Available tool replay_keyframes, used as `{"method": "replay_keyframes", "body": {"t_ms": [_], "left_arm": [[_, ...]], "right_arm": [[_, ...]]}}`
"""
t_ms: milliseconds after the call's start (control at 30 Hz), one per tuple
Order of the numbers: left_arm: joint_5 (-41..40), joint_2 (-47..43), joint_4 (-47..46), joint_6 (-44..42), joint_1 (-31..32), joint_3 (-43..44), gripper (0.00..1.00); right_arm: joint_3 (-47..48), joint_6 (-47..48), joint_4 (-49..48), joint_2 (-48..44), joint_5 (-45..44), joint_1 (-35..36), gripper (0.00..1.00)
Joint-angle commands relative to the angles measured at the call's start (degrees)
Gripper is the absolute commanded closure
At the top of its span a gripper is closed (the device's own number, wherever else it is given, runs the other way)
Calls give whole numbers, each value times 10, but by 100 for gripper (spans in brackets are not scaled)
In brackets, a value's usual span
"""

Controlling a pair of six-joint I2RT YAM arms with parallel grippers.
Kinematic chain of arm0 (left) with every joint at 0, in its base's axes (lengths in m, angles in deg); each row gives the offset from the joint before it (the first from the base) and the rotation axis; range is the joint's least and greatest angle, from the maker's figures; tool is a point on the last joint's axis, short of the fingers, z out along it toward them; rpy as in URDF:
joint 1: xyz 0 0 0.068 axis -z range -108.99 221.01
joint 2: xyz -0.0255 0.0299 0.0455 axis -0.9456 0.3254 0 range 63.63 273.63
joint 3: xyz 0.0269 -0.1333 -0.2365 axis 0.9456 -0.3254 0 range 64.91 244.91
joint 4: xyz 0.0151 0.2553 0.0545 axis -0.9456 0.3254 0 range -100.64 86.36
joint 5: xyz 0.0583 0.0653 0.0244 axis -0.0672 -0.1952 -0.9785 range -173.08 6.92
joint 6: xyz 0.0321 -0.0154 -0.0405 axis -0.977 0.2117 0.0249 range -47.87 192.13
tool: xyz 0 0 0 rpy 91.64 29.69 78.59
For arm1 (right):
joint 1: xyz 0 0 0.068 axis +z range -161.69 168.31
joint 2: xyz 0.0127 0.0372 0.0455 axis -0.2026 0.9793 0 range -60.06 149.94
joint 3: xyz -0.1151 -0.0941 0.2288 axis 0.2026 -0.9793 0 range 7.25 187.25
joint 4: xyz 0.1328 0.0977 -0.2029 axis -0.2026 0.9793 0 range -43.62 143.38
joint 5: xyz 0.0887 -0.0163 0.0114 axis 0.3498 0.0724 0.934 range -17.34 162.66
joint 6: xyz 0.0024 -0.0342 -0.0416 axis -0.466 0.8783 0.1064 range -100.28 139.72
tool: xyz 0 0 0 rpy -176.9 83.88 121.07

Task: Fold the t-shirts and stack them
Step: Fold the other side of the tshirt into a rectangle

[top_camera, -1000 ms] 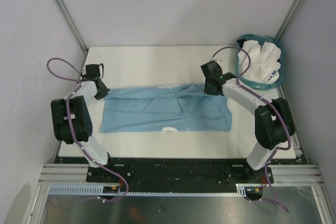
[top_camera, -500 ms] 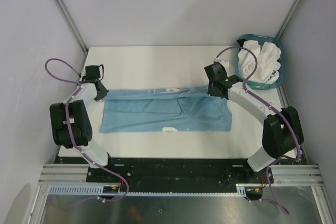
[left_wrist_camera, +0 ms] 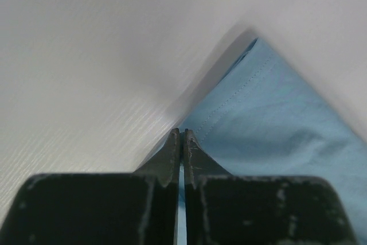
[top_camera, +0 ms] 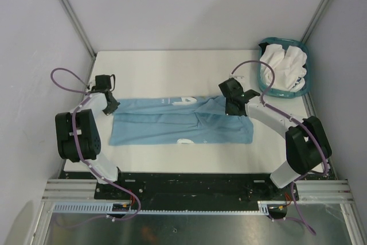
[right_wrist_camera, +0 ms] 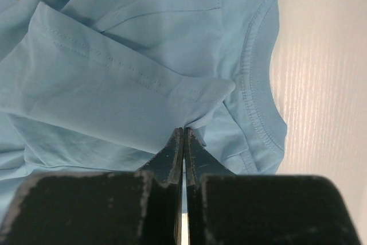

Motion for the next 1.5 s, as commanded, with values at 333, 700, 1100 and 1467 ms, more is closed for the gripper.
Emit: {"method": "replay_keyframes", "body": {"t_ms": [333, 700, 1100, 1467], "left_arm": [[-74, -27, 7, -8, 11, 9, 100], [-77, -17, 7, 1, 12, 6, 100], [-78, -35, 6, 4, 13, -4, 72], [-31, -73, 5, 1, 20, 6, 51]], "right_arm": [[3, -13, 29, -63, -31, 7, 100], [-33, -30, 13, -52, -20, 21, 100], [-56, -34, -2, -54, -13, 20, 100], [-62, -29, -19, -49, 2, 21, 100]]}}
